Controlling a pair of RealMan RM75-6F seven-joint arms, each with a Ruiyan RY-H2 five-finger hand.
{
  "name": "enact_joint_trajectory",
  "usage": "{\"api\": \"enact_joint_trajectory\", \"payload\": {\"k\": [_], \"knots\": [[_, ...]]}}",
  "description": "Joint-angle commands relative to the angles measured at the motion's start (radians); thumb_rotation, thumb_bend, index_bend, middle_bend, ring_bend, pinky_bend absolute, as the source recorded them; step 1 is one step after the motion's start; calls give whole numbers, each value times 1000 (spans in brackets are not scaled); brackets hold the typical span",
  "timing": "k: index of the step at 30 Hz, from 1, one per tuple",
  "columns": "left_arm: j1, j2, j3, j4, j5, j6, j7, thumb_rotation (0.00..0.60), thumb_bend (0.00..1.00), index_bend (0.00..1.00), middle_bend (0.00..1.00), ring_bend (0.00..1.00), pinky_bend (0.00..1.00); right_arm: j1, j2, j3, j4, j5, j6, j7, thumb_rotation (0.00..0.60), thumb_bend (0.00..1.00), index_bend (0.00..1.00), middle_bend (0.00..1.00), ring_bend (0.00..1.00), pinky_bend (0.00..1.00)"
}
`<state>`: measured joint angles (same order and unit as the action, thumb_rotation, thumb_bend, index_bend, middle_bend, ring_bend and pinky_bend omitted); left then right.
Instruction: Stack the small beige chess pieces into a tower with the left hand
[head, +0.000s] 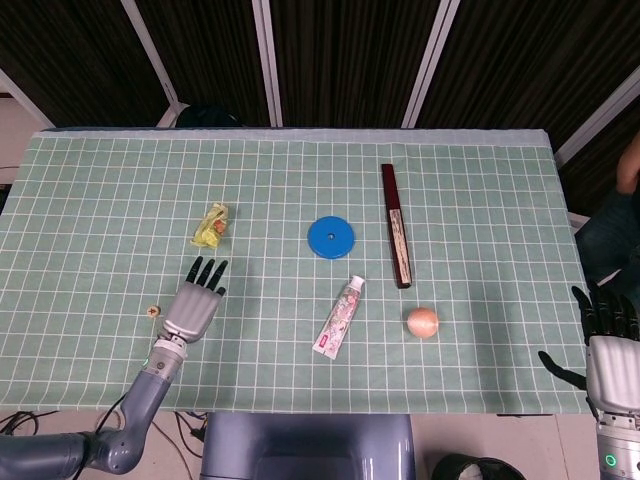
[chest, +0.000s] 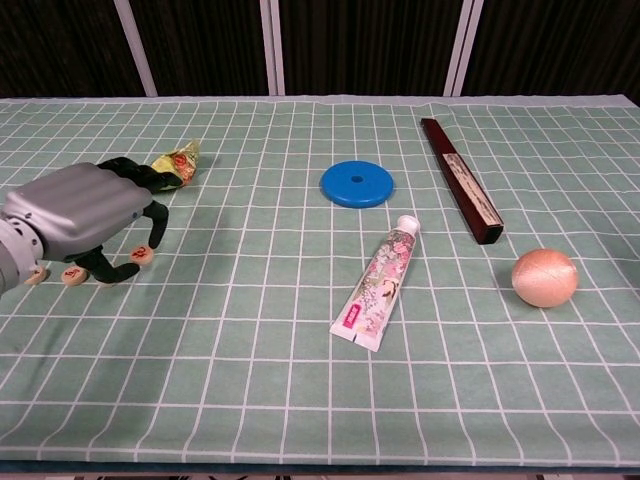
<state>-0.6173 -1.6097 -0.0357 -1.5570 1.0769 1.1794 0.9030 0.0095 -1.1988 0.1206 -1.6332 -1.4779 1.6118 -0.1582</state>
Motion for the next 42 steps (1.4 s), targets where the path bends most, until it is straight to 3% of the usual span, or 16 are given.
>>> {"api": "enact_joint_trajectory", "payload": {"k": [1, 12, 42], "knots": [[11, 25, 5, -18, 9, 16, -5, 600, 323, 494, 0, 0, 0, 0, 0, 0, 0, 0, 0, 0, 600, 233, 81, 13, 0, 0], [31, 71, 22, -7, 17, -5, -59, 600, 323, 494, 0, 0, 0, 0, -2, 0, -2, 2, 1, -5, 600, 233, 81, 13, 0, 0], [44, 59, 30, 8, 10, -14, -32, 600, 324, 472, 0, 0, 0, -1, 0, 1, -4, 5, -1, -3, 600, 233, 81, 13, 0, 0]]}}
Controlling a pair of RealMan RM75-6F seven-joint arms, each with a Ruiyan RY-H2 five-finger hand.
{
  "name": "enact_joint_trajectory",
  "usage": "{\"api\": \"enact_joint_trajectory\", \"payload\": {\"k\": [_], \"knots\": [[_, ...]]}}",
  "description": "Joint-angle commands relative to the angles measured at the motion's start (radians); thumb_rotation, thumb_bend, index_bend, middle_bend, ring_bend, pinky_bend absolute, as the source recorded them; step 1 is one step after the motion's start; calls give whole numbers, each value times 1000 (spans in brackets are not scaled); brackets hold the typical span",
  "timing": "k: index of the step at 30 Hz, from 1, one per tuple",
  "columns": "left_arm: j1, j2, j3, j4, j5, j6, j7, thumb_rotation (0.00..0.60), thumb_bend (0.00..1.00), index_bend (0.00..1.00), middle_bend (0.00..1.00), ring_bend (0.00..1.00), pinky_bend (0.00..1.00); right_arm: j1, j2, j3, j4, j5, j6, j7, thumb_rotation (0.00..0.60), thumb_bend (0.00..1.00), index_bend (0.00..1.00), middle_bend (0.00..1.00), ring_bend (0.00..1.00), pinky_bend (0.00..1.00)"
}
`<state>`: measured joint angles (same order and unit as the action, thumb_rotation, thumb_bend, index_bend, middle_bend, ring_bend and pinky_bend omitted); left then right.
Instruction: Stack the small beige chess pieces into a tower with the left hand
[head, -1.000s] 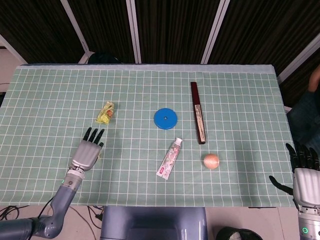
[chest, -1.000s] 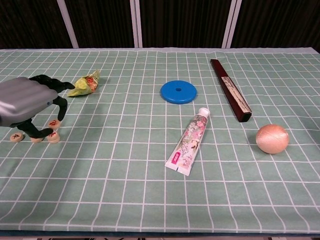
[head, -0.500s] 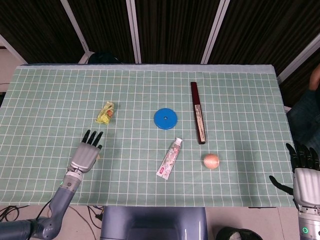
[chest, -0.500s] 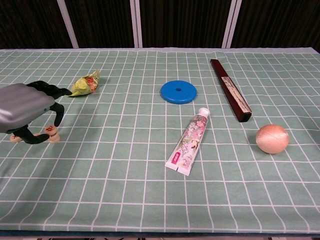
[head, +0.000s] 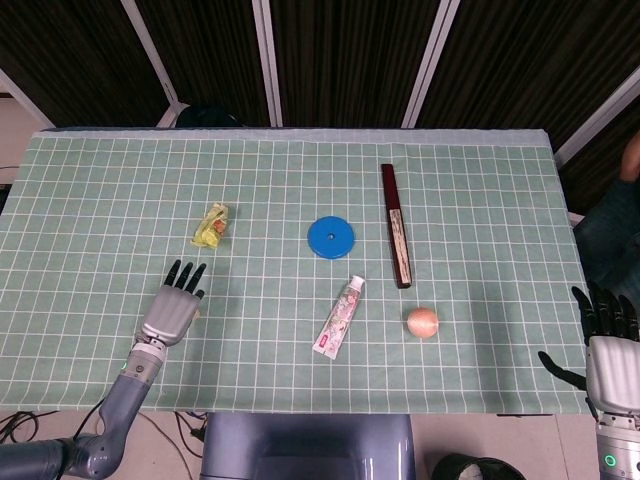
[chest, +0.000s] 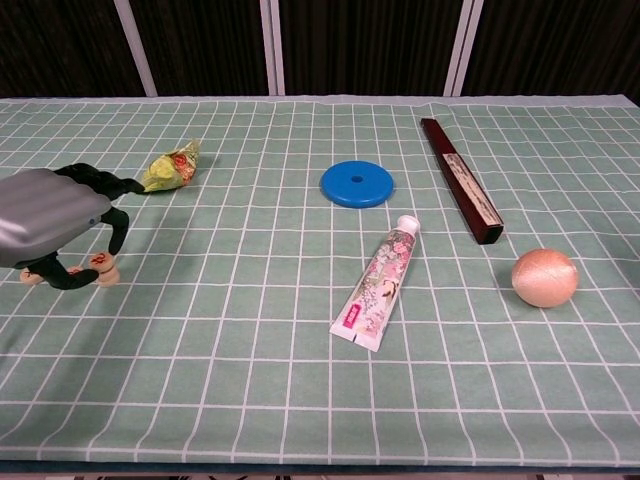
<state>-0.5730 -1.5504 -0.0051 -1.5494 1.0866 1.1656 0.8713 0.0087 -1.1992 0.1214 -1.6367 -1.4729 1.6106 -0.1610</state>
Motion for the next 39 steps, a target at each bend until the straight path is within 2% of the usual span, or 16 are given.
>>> {"api": "enact_joint_trajectory", "payload": {"k": [1, 27, 35, 39], "knots": [[0, -1, 0, 0, 1, 0, 0, 600, 324, 471, 0, 0, 0, 0, 0, 0, 0, 0, 0, 0, 600, 232, 81, 13, 0, 0], [4, 3, 0, -11, 8, 9, 21, 600, 323, 435, 0, 0, 0, 0, 0, 0, 1, -1, 0, 0, 600, 233, 81, 13, 0, 0], [23, 43, -9, -48, 20, 52, 7, 600, 319, 405, 0, 0, 0, 0, 0, -1, 1, -2, 1, 3, 600, 233, 81, 13, 0, 0], [41, 70, 4, -45, 29, 53, -26, 600, 299, 399, 0, 0, 0, -1, -1, -1, 1, -4, 2, 2, 600, 233, 81, 13, 0, 0]]}}
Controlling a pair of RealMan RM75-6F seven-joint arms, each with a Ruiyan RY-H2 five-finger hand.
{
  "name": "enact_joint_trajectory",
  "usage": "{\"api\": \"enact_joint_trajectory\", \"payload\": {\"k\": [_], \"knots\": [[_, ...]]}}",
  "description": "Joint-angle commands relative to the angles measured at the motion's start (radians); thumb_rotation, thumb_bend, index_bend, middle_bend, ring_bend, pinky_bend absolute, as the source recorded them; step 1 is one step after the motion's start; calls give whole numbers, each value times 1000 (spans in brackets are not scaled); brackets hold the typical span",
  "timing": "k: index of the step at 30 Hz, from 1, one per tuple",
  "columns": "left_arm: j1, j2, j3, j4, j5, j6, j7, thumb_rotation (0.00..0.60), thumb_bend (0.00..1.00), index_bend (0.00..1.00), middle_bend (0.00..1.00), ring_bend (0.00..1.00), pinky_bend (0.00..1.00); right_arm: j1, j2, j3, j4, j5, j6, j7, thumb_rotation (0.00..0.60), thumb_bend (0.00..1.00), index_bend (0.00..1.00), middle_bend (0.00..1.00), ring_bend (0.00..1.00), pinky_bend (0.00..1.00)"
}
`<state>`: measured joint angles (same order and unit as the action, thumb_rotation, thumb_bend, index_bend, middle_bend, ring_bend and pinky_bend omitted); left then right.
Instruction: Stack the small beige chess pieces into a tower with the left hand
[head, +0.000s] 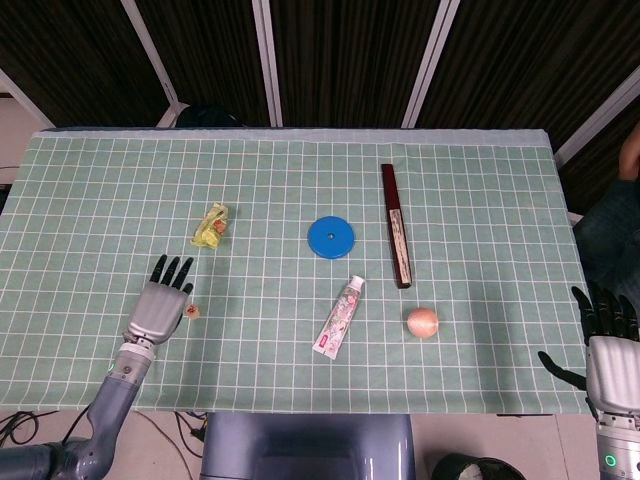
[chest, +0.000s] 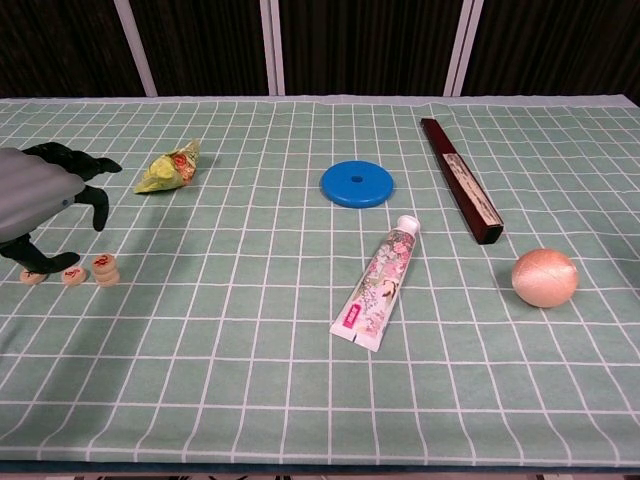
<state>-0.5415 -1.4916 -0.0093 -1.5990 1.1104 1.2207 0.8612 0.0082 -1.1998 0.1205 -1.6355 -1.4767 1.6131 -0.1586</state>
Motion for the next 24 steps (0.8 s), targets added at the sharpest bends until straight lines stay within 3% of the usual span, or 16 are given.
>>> {"api": "enact_joint_trajectory", "payload": {"k": [1, 12, 24], "knots": [[12, 13, 11, 10, 4, -6, -24, 600, 296, 400, 0, 0, 0, 0, 0, 0, 0, 0, 0, -1, 600, 232, 81, 13, 0, 0], [28, 0, 27, 99, 40, -46, -119, 600, 259, 415, 0, 0, 0, 0, -1, 1, -1, 2, -1, -3, 600, 233, 80, 13, 0, 0], [31, -33, 21, 148, 46, -70, -129, 600, 260, 441, 0, 0, 0, -1, 1, 1, -3, 3, 0, 0, 600, 232, 81, 13, 0, 0]]}}
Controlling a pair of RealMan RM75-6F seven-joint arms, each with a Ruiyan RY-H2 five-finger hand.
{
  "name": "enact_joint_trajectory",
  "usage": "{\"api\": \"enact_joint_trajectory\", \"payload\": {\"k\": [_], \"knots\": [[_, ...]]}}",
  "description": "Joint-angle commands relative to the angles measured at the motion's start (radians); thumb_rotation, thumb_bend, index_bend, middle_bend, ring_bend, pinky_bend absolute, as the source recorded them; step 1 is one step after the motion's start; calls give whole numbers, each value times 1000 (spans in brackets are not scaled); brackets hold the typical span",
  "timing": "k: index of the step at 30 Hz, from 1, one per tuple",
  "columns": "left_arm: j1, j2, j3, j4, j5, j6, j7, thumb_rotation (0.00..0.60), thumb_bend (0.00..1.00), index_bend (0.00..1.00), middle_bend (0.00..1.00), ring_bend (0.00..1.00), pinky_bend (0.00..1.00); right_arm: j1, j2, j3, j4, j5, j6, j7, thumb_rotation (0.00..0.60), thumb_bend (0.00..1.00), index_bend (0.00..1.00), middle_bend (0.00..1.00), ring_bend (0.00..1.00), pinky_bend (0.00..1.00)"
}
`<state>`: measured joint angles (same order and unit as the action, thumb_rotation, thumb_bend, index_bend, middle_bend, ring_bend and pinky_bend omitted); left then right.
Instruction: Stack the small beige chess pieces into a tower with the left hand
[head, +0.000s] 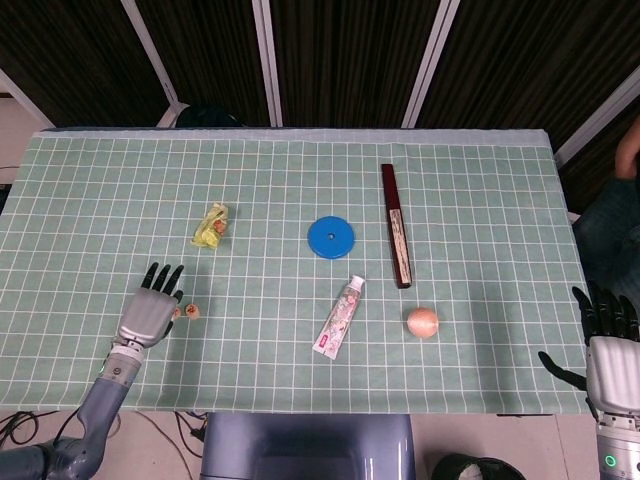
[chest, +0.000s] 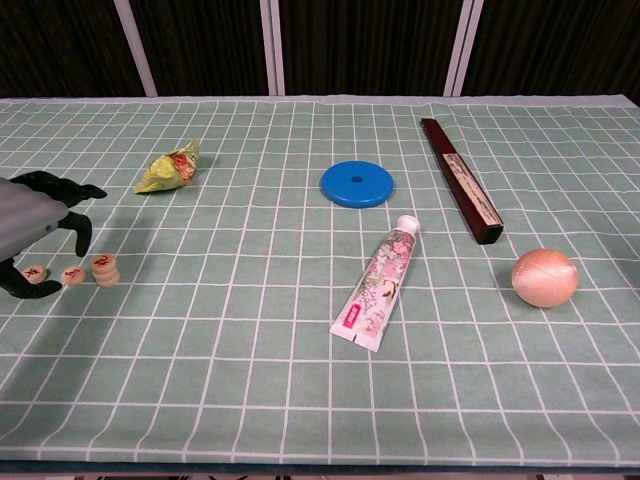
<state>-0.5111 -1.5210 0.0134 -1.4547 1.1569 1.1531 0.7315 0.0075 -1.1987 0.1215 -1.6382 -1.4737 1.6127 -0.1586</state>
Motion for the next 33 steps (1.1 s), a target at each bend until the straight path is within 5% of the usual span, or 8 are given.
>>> {"api": "enact_joint_trajectory", "payload": {"k": [1, 33], "knots": [[0, -6, -3, 7, -2, -4, 1, 600, 261, 442, 0, 0, 0, 0, 0, 0, 0, 1, 0, 0, 600, 232, 81, 13, 0, 0], [-5, -49, -22, 62, -20, -36, 32, 600, 306, 476, 0, 0, 0, 0, 0, 0, -2, 3, -3, 0, 600, 233, 81, 13, 0, 0]]}}
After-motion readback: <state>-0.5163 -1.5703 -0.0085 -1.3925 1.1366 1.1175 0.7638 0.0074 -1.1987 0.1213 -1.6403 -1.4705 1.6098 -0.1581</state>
